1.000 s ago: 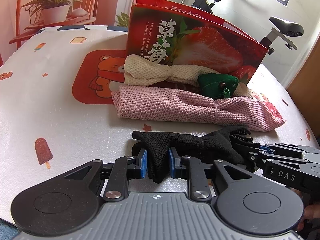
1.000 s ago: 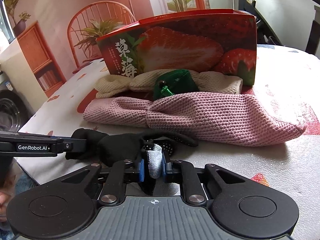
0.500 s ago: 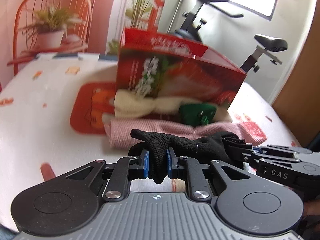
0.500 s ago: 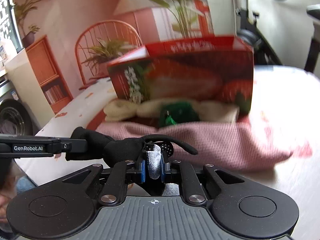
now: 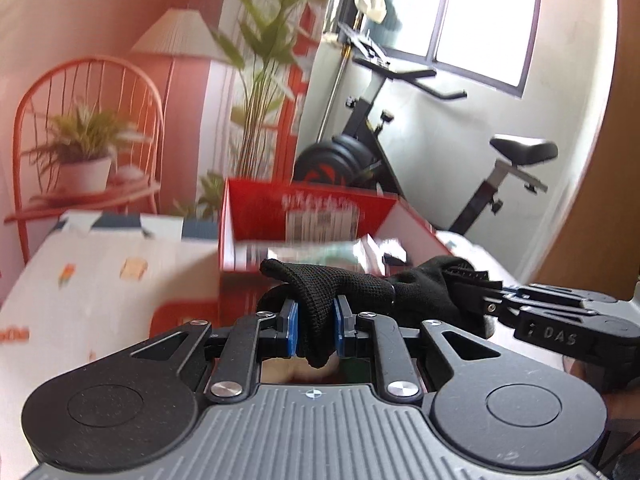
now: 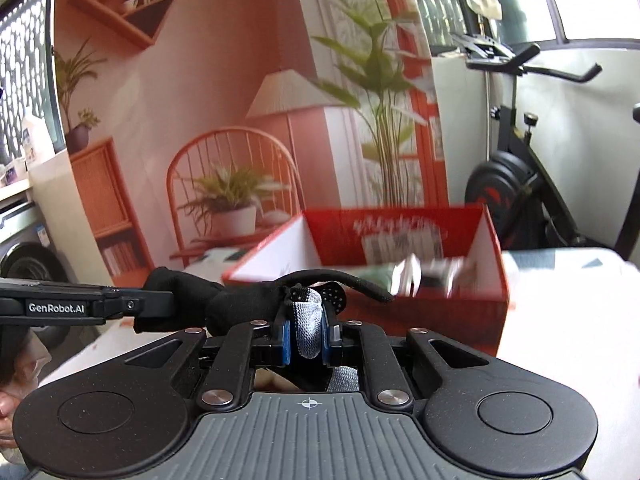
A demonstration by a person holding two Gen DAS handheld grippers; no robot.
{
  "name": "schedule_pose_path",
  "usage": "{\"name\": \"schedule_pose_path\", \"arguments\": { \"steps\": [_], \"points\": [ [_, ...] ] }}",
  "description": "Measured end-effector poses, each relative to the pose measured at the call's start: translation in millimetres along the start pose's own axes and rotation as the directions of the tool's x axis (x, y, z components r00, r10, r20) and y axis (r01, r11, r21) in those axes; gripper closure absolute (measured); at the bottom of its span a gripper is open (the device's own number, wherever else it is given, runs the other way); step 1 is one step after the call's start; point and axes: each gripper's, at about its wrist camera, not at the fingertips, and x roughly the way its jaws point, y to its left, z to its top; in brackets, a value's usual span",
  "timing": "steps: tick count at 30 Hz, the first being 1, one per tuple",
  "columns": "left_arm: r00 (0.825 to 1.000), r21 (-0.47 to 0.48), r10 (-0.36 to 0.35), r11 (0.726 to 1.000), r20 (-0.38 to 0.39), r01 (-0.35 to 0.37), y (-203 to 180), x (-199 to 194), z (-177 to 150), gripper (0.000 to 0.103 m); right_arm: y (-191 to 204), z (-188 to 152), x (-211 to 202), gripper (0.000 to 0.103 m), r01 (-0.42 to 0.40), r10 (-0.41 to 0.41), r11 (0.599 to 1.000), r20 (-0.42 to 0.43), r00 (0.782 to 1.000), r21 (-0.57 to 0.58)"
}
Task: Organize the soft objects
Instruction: 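Lift the black glove with the left tool over the red box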
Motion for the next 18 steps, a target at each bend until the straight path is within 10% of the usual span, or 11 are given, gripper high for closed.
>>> {"name": "schedule_pose_path", "arguments": {
  "steps": [18],
  "points": [
    [0.991,-0.047,0.026,0.998,-0.128,-0.033,8,159,104,0.084,-89,106,144,0.091,0.104,-0.099,0.994,-0.124,0.987,0.041]
  ]
}}
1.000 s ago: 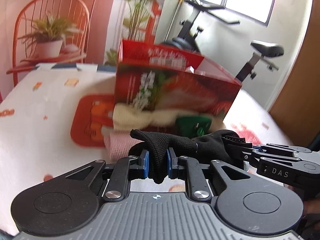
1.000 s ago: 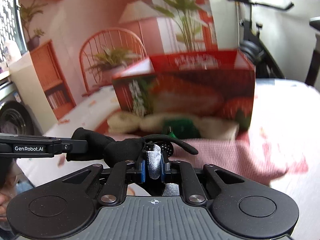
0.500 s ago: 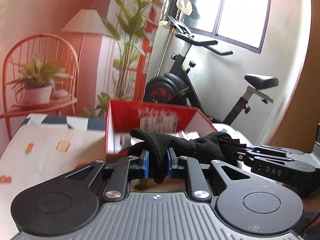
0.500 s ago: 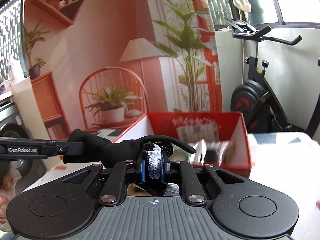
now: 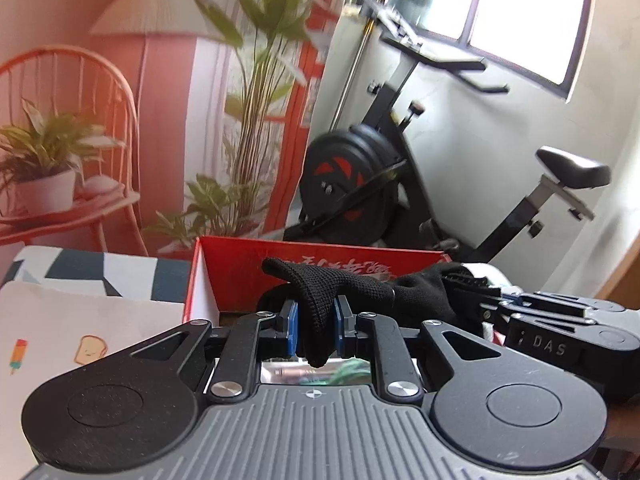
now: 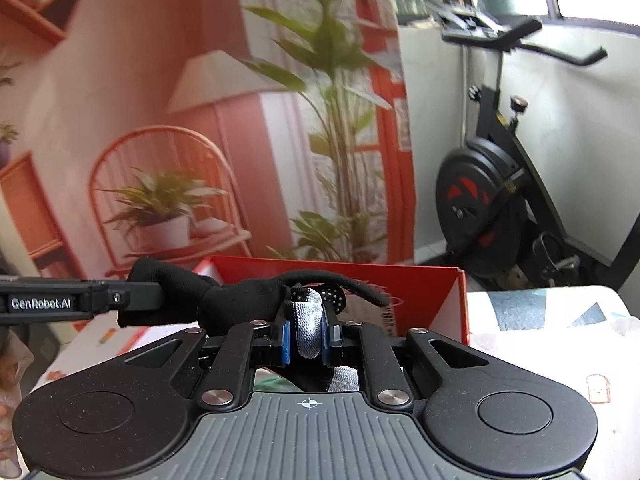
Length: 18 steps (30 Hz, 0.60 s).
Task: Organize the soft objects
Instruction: 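Lift the black glove with the left tool over the red box, then lower the glove into the box and open the left tool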
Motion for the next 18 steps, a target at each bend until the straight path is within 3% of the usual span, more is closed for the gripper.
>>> {"name": "schedule_pose_path", "arguments": {
  "steps": [9,12,14,16,18],
  "points": [
    [0.994,-0.038,0.014,0.999,-0.105,-0.018,12,67,11,0.084,-25,18,71,0.09,0.047,-0.047,0.999,-0.119,0.992,-0.003],
    [0.99,-0.039,0.006,0.999,-0.144,-0.012,15,81,8,0.079,-31,19,85,0.088,0.072,-0.071,0.997,-0.155,0.985,-0.001],
    [0.987,-0.026,0.028,0.999,-0.156,-0.032,15,85,6,0.073,-35,18,89,0.084,0.079,-0.077,0.997,-0.177,0.981,0.002],
    [0.988,-0.008,0.03,0.999,-0.15,-0.032,15,82,4,0.057,-39,16,88,0.077,0.083,-0.08,0.997,-0.184,0.98,0.008],
    [0.991,0.024,0.041,0.999,-0.125,-0.038,14,73,3,0.051,-41,15,78,0.076,0.078,-0.074,0.997,-0.162,0.984,0.02]
  ]
}}
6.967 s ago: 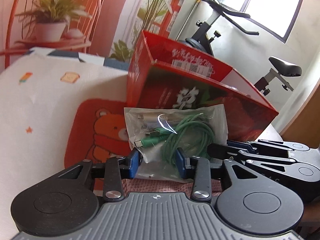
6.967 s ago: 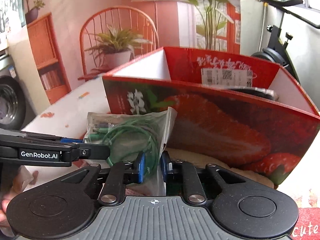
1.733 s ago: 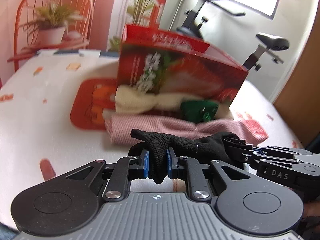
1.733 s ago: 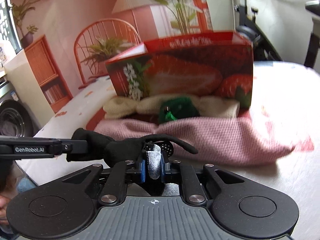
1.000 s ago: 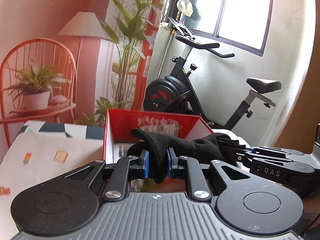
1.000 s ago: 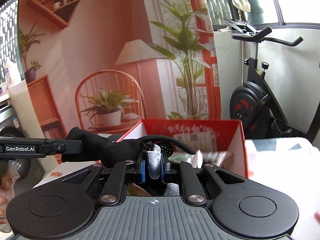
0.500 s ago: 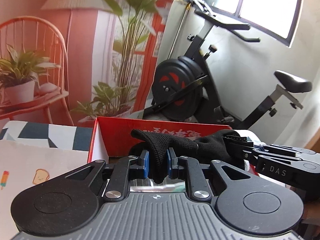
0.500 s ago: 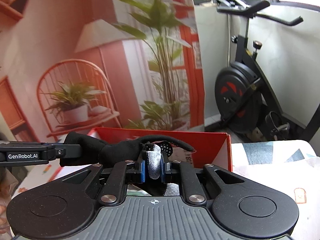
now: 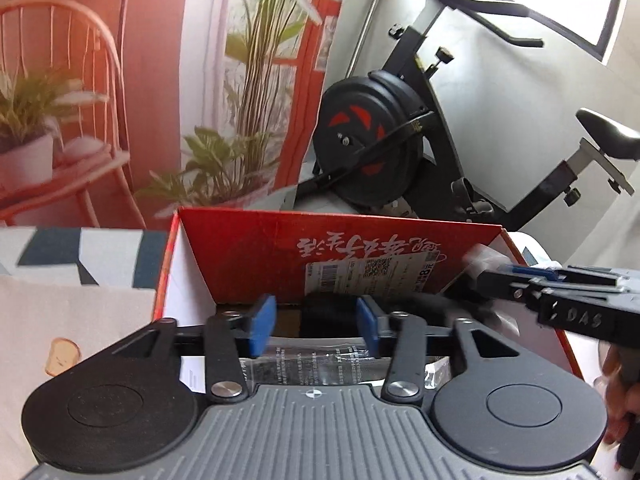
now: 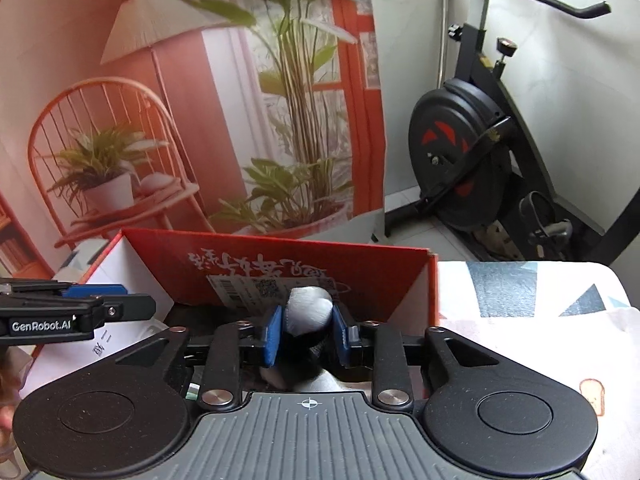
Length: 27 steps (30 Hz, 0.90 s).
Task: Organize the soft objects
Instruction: 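Lower the glove into the box and open the left tool, then move the open left tool down to the pink knit towel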
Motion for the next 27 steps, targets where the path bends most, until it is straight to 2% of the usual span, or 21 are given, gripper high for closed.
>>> {"name": "schedule_pose_path", "arguments": {
  "steps": [2,4,5,7,8,9,10,14,19,23,27],
  "points": [
    [1.0,0.037,0.017,0.999,0.016,-0.018,-4,-11,-4,0.047,-3,-4,-10,0.069,-0.017,0.017,1.0,0.023,1.0,0.007],
    [0.999,0.064,0.025,0.998,0.034,-0.027,-7,-25,-9,0.037,-2,-10,-22,0.048,-0.002,0.002,1.0,0.045,0.999,0.007],
    [0.998,0.078,0.029,0.996,0.052,-0.033,-8,-36,-14,0.034,-1,-13,-30,0.044,-0.002,0.001,1.0,0.057,0.998,0.005],
    [0.995,0.108,0.035,0.993,0.092,-0.045,-11,-55,-22,0.022,1,-21,-48,0.028,-0.024,0.023,1.0,0.092,0.995,0.004],
    [0.993,0.125,0.039,0.991,0.114,-0.054,-13,-65,-27,0.02,2,-26,-57,0.021,-0.032,0.032,0.999,0.113,0.993,0.006],
    [0.99,0.14,0.045,0.988,0.137,-0.064,-14,-76,-33,0.015,3,-31,-66,0.006,-0.03,0.029,0.999,0.133,0.991,0.009],
    [0.986,0.153,0.052,0.985,0.156,-0.076,-15,-86,-40,0.012,5,-37,-75,0.001,-0.024,0.022,1.0,0.159,0.987,0.01],
    [0.982,0.149,0.042,0.986,0.185,-0.071,-13,-117,-65,0.011,13,-58,-104,0.0,-0.012,0.01,1.0,0.204,0.979,0.005],
    [0.987,0.093,0.038,0.994,0.155,-0.053,-2,-137,-95,0.011,20,-88,-130,0.0,-0.002,-0.012,0.999,0.258,0.966,0.052],
    [0.988,0.07,0.056,0.995,0.142,-0.066,3,-143,-119,0.012,22,-118,-139,0.0,-0.023,-0.001,0.996,0.265,0.964,0.085],
    [0.992,0.052,0.05,0.997,0.113,-0.057,7,-141,-142,0.014,29,-156,-141,0.0,-0.027,0.012,0.998,0.239,0.971,0.059]
  ]
}}
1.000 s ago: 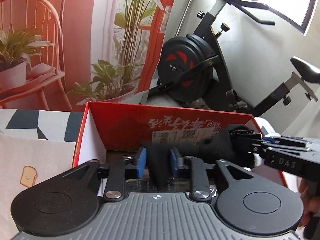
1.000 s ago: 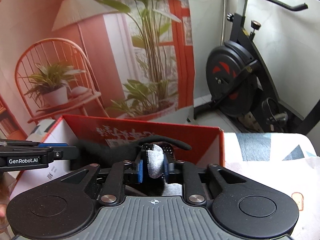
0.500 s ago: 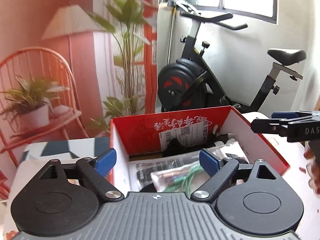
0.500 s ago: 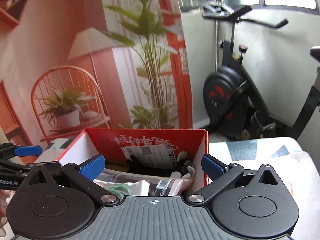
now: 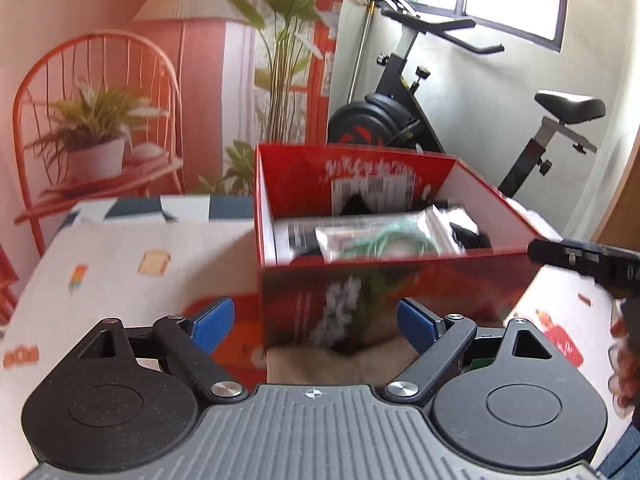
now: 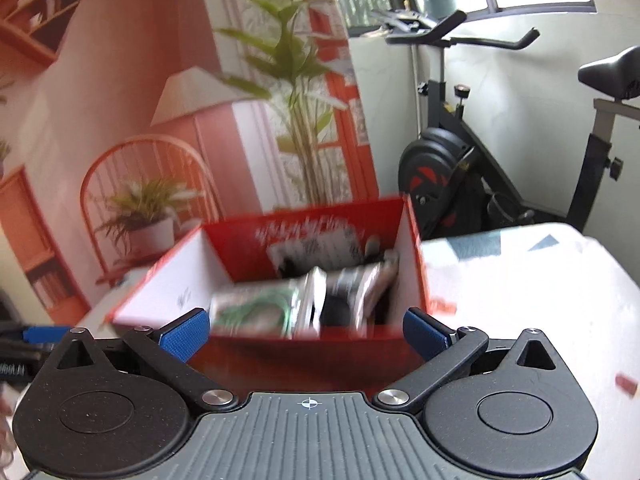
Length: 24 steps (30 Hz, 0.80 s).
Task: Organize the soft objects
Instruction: 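Move the open left tool down to the pink knit towel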
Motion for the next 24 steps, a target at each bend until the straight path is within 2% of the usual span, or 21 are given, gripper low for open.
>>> {"name": "schedule_pose_path", "arguments": {
  "steps": [2,5,10,13,17,18,20,22,24],
  "points": [
    [1.0,-0.005,-0.008,1.0,-0.016,0.008,0,2,-10,0.016,4,-16,-1,0.001,-0.006,0.005,1.0,-0.031,1.0,-0.024],
    [0.998,-0.015,-0.022,1.0,-0.057,0.021,-1,9,-25,0.023,11,-38,-2,0.009,0.01,-0.016,0.998,-0.08,0.997,-0.068],
    [0.993,-0.055,0.009,0.998,-0.117,-0.015,4,21,-53,0.024,4,-71,-10,0.014,0.059,-0.06,0.998,-0.143,0.988,-0.01],
    [0.992,-0.054,0.031,0.998,-0.124,-0.038,5,24,-64,0.025,2,-89,-12,0.02,0.145,-0.148,0.989,-0.212,0.966,-0.028],
    [0.992,-0.073,0.006,0.997,-0.127,-0.016,5,29,-71,0.025,4,-109,-24,0.021,0.174,-0.169,0.985,-0.237,0.957,-0.002],
    [0.991,-0.067,0.009,0.998,-0.131,-0.018,4,31,-73,0.025,2,-112,-26,0.025,0.177,-0.171,0.984,-0.237,0.956,0.001],
    [0.989,-0.048,0.012,0.999,-0.146,-0.019,0,35,-75,0.033,1,-115,-28,0.026,0.189,-0.182,0.982,-0.229,0.956,0.009],
    [0.985,-0.024,0.018,0.999,-0.173,-0.023,-5,39,-77,0.051,0,-115,-29,0.029,0.194,-0.184,0.981,-0.218,0.958,0.026],
    [0.984,-0.006,0.035,0.999,-0.173,-0.036,-9,37,-81,0.054,1,-113,-32,0.03,0.2,-0.192,0.98,-0.194,0.962,0.023]
  ]
}}
